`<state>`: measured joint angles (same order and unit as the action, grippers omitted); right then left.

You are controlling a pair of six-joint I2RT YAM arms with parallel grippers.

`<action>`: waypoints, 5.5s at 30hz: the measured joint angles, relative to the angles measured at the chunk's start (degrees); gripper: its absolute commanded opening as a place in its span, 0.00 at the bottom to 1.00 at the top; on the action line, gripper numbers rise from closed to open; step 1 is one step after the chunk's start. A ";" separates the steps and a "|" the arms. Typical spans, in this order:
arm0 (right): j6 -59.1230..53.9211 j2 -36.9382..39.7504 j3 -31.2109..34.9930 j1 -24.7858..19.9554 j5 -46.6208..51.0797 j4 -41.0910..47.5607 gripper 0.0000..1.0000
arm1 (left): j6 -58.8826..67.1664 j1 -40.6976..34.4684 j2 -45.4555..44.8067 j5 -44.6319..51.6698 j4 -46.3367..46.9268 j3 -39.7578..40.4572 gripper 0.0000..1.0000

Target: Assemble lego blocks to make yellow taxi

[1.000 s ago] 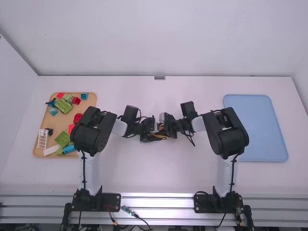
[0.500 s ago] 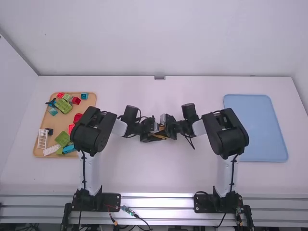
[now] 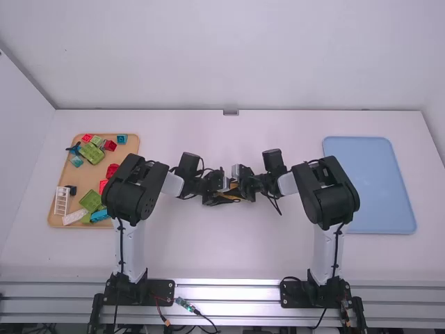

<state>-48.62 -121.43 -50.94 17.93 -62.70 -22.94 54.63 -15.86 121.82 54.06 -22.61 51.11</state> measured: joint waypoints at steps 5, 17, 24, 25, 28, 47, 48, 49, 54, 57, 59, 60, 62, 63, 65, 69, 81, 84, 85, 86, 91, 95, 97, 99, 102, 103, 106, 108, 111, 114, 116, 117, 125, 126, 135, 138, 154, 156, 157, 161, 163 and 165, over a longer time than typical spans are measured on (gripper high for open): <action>0.02 -0.02 0.00 0.00 -0.07 0.04 0.03 | 0.04 -0.07 0.00 -0.04 0.00 0.00 0.02; 0.04 -0.02 0.00 0.00 -0.09 0.00 0.16 | 0.04 -0.07 0.00 -0.07 0.00 0.00 0.02; 0.02 -0.02 0.00 0.00 -0.07 0.07 0.24 | 0.04 -0.07 0.00 -0.15 0.02 0.00 0.02; 0.04 0.00 0.00 0.00 -0.09 0.09 0.25 | 0.04 -0.07 0.00 -0.13 0.04 0.00 0.02; 0.07 -0.02 0.00 0.00 -0.09 0.07 0.28 | 0.04 -0.07 0.00 -0.15 0.04 0.00 0.02; 0.63 -0.26 0.24 -0.17 1.79 0.98 0.38 | -0.11 -0.07 0.00 -0.20 0.04 0.00 0.02; 0.63 -0.24 0.22 -0.17 1.79 1.05 0.38 | -0.15 -0.09 0.00 -0.20 0.04 0.00 0.02; 0.63 -0.15 0.22 -0.17 1.84 1.27 0.38 | -0.15 -0.07 0.00 -0.20 0.04 0.00 0.02; 0.42 1.29 0.44 -0.17 3.41 3.80 0.40 | 0.04 -0.09 0.00 -0.22 0.37 0.13 0.02; 0.20 1.99 1.05 -0.22 4.22 3.78 0.40 | 0.07 -0.09 0.00 -0.22 0.66 0.26 0.02; 0.04 2.29 1.57 -0.35 4.61 3.21 0.41 | 0.07 -0.11 0.00 -0.24 0.66 0.26 0.02; 0.15 2.29 1.68 -0.50 4.63 2.89 0.41 | 0.07 -0.11 0.00 -0.26 0.66 0.26 0.02; 0.24 2.29 2.01 -0.81 4.48 2.25 0.41 | 0.04 -0.09 0.00 -0.31 0.68 0.28 0.02; 0.20 2.29 2.23 -1.16 4.04 2.05 0.41 | 0.04 -0.11 0.00 -0.31 0.68 0.28 0.02; 0.26 2.29 2.40 -1.64 3.41 1.84 0.41 | 0.04 -0.11 0.00 -0.31 0.68 0.28 0.02; 0.28 2.29 2.69 -3.06 2.19 1.90 0.42 | 0.04 -0.11 0.00 -0.33 0.74 0.33 0.02; -0.22 5.07 4.11 -3.87 2.12 4.11 0.43 | 0.15 -0.09 0.00 -0.31 0.90 0.37 0.02; -0.63 9.44 6.16 -4.72 2.56 4.28 0.45 | 0.24 -0.11 0.00 -0.33 0.90 0.37 0.02; -0.68 10.64 6.73 -4.92 2.95 4.28 0.46 | 0.24 -0.09 0.00 -0.33 0.87 0.37 0.02; -0.74 12.00 7.41 -5.09 3.41 4.28 0.46 | 0.26 -0.11 0.00 -0.33 0.90 0.37 0.02; -0.85 15.89 8.96 -5.73 5.27 4.28 0.49 | 0.24 -0.11 0.00 -0.33 0.90 0.37 0.02; 0.17 17.40 9.84 -7.04 6.21 4.07 0.99 | 0.24 -0.09 0.00 -0.35 0.92 0.37 0.02; 1.46 18.36 10.32 -8.59 7.41 4.00 0.99 | 0.24 -0.11 0.00 -0.35 0.98 0.37 0.02; 2.08 18.82 10.47 -9.62 8.07 4.04 0.99 | 0.26 -0.09 0.00 -0.35 1.11 0.37 0.02; 2.60 19.15 11.34 -11.41 8.90 3.78 0.99 | 0.46 -0.11 0.00 -0.37 1.79 0.68 0.49; 2.67 19.15 11.58 -11.63 9.05 3.76 1.00 | 0.48 -0.11 0.00 -0.35 1.86 0.70 0.79; 2.97 19.15 12.94 -12.09 9.22 4.00 0.99 | -0.79 0.00 0.00 -0.09 3.37 0.74 0.99; 3.08 19.15 13.31 -12.09 9.31 3.80 0.99 | -0.59 0.02 -0.15 0.04 4.15 0.74 0.99; 2.60 19.12 13.75 -11.56 10.01 3.93 0.99 | 0.50 0.00 -2.12 -1.95 8.13 0.68 0.99; 1.60 19.15 14.05 -10.16 11.06 3.52 0.99 | 0.48 0.00 -5.33 -5.29 13.07 0.00 0.99; 0.87 19.15 14.38 -8.98 11.54 2.91 0.99 | 0.46 0.02 -7.72 -7.61 16.17 -0.35 0.99; 0.44 19.12 14.82 -8.11 11.74 1.95 0.99 | 0.57 0.07 -9.99 -9.31 18.78 -0.50 0.99; 2.60 13.57 16.06 -5.68 10.40 -14.58 0.99 | 7.19 6.75 -22.99 -9.68 30.38 -0.59 0.99; 3.17 12.33 16.04 -5.68 9.75 -16.02 0.99 | 8.04 8.46 -23.80 -8.98 31.30 -0.59 0.99; 6.64 1.31 8.81 -1.51 1.38 -18.58 0.99 | 11.30 20.70 -24.72 -1.33 34.64 -0.59 0.99; 6.86 0.98 7.04 0.11 1.95 -17.90 0.99 | 11.39 22.01 -24.72 -0.24 35.28 -0.61 0.99; 9.14 -5.22 2.01 4.74 8.94 -15.72 0.88 | 11.41 22.12 -24.72 0.39 35.43 -0.59 0.99; 9.27 -5.44 1.92 4.72 9.07 -15.74 0.79 | 11.41 22.12 -24.70 0.39 35.45 -0.59 0.99; 9.29 -5.51 1.92 4.72 9.07 -15.82 0.75 | 11.41 22.12 -24.72 0.39 35.45 -0.59 0.99; 9.38 -5.57 1.86 4.74 9.07 -15.82 0.55 | 11.41 22.12 -24.72 0.37 35.43 -0.59 0.99; 9.38 -5.60 1.75 5.05 9.09 -15.78 0.51 | 11.41 22.12 -24.72 0.39 35.43 -0.61 0.99; 9.46 -5.60 1.68 5.35 9.09 -15.76 0.50 | 11.39 22.12 -24.72 0.39 35.43 -0.61 0.99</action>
<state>-39.16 -127.02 -49.25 23.29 -53.60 -38.70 66.02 6.26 97.10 54.46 12.82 50.50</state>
